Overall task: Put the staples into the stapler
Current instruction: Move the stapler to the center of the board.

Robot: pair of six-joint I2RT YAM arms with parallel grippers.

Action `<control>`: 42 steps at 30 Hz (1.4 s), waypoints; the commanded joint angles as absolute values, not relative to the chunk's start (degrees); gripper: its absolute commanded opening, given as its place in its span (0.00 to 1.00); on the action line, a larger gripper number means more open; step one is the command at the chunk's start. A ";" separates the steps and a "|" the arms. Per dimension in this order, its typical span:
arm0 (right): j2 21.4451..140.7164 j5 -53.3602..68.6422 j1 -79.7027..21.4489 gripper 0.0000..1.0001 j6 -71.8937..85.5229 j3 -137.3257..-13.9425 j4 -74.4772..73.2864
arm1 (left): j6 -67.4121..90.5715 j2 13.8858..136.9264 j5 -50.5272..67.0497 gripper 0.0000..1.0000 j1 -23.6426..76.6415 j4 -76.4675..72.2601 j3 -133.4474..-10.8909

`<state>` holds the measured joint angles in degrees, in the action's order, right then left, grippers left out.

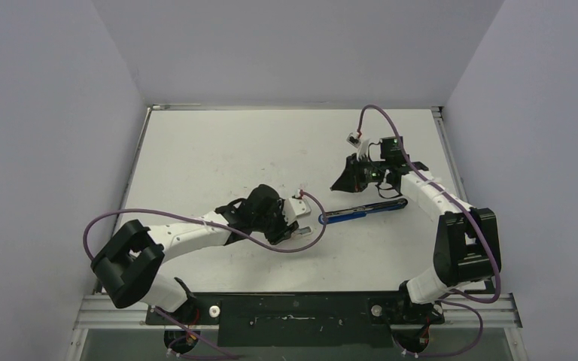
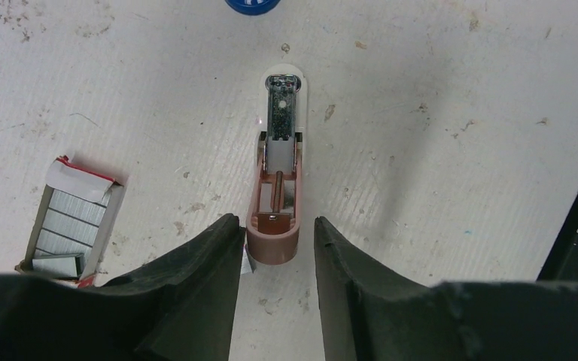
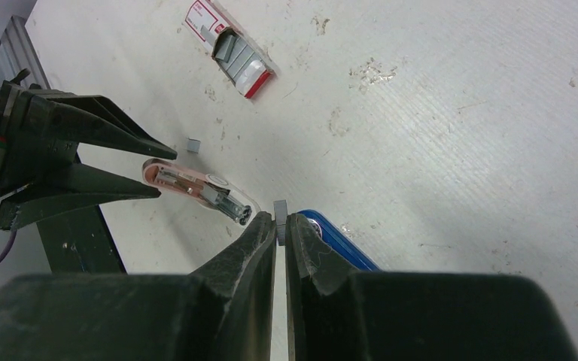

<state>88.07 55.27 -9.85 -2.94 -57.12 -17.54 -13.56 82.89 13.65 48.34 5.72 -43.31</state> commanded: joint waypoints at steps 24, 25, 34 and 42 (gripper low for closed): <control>87.84 55.95 -18.80 0.05 19.62 -52.62 -9.35 | -29.24 77.68 32.09 0.58 29.64 25.14 -62.99; 88.96 55.50 -19.05 0.05 20.07 -53.06 -10.17 | -28.80 77.88 32.19 0.58 28.80 25.28 -63.83; 96.95 55.28 -21.22 0.05 26.31 -52.45 -10.71 | -25.78 81.24 31.94 0.58 24.20 25.66 -69.09; 99.78 56.26 -22.98 0.05 29.97 -52.28 -9.20 | -24.43 83.94 30.71 0.58 23.22 25.15 -71.41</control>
<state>99.70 55.22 -21.89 27.09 -51.83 -11.51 -25.74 83.15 30.61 23.81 25.56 -68.23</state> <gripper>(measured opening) 0.089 0.578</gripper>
